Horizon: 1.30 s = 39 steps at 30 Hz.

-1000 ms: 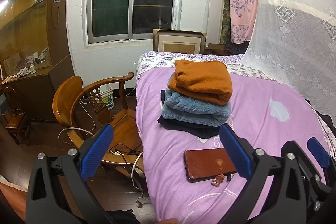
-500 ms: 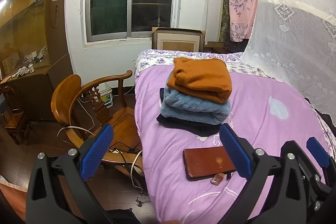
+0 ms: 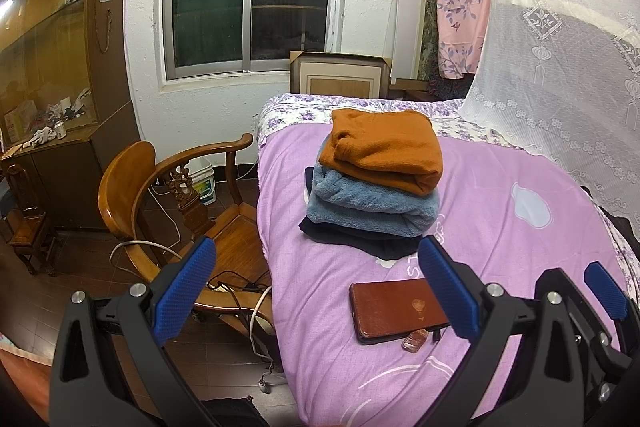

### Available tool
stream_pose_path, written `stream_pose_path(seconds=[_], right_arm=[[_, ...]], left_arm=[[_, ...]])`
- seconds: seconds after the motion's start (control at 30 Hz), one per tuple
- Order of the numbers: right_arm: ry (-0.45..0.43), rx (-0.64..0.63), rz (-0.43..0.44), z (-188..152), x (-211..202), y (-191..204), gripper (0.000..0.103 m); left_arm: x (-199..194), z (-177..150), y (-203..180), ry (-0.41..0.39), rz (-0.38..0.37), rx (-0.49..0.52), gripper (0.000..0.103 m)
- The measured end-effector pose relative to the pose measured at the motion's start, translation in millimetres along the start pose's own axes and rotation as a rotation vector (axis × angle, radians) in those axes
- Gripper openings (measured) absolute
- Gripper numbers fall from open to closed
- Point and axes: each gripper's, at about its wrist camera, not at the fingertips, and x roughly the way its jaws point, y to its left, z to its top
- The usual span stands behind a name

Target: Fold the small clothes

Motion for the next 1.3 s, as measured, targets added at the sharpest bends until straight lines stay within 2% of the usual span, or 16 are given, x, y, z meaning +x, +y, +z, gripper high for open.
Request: stream_pose_path(seconds=[1.3], right_arm=[[0.010,0.003,-0.007,-2.2,1.6,-3.0,0.100]], left_arm=[[3.3,-4.1,2.2,0.020,0.001,0.003,0.099]])
